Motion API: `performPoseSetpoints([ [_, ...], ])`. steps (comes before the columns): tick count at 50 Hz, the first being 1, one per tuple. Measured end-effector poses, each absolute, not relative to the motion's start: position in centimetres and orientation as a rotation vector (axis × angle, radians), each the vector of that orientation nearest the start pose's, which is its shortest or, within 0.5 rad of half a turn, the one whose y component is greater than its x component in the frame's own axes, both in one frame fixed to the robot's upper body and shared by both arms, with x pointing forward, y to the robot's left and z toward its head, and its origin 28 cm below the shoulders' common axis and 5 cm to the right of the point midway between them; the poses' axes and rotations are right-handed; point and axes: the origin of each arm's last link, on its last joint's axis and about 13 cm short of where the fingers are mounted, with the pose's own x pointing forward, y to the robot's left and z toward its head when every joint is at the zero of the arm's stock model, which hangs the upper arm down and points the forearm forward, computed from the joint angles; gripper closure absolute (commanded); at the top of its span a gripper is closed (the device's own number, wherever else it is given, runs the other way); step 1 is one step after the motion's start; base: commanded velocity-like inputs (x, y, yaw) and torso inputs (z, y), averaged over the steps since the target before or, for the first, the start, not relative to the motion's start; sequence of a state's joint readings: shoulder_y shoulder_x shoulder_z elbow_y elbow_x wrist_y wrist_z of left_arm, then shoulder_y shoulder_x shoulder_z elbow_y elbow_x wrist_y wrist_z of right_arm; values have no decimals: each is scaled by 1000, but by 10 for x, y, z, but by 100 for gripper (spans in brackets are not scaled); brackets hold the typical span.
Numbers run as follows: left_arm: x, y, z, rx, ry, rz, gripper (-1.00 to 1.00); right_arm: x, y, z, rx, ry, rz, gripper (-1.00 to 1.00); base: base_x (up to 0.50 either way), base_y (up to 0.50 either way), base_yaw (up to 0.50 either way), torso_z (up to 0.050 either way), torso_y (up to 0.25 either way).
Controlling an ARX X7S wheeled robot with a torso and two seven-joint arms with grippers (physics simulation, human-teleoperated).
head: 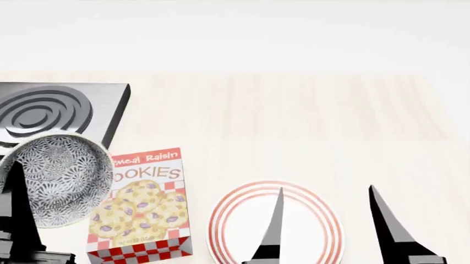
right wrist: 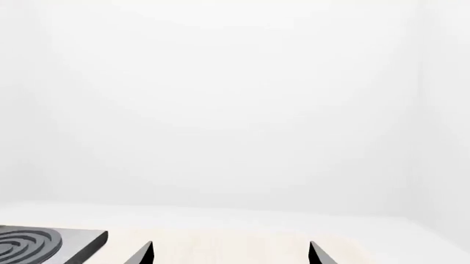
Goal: Pick the akita bowl from table center and place it on the plate.
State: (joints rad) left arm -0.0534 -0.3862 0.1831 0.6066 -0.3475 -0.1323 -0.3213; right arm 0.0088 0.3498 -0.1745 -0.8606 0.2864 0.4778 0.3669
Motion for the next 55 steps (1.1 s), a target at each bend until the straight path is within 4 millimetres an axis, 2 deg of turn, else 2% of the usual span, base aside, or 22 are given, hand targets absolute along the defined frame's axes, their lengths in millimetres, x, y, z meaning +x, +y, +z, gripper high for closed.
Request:
performPoseSetpoints([
  [11, 217, 219, 141, 13, -479, -191, 100, 166, -99, 156, 7, -312, 125, -100, 0, 0, 0, 0, 0],
  [22, 230, 220, 149, 37, -504, -320, 100, 161, -113, 179, 43, -309, 259, -100, 0, 0, 0, 0, 0],
  [37, 236, 220, 160, 57, -508, -494, 100, 164, -118, 210, 15, -277, 450, -100, 0, 0, 0, 0, 1],
  [55, 237, 218, 174, 90, -526, -588, 100, 172, -114, 220, -45, -195, 581, -100, 0, 0, 0, 0, 0],
])
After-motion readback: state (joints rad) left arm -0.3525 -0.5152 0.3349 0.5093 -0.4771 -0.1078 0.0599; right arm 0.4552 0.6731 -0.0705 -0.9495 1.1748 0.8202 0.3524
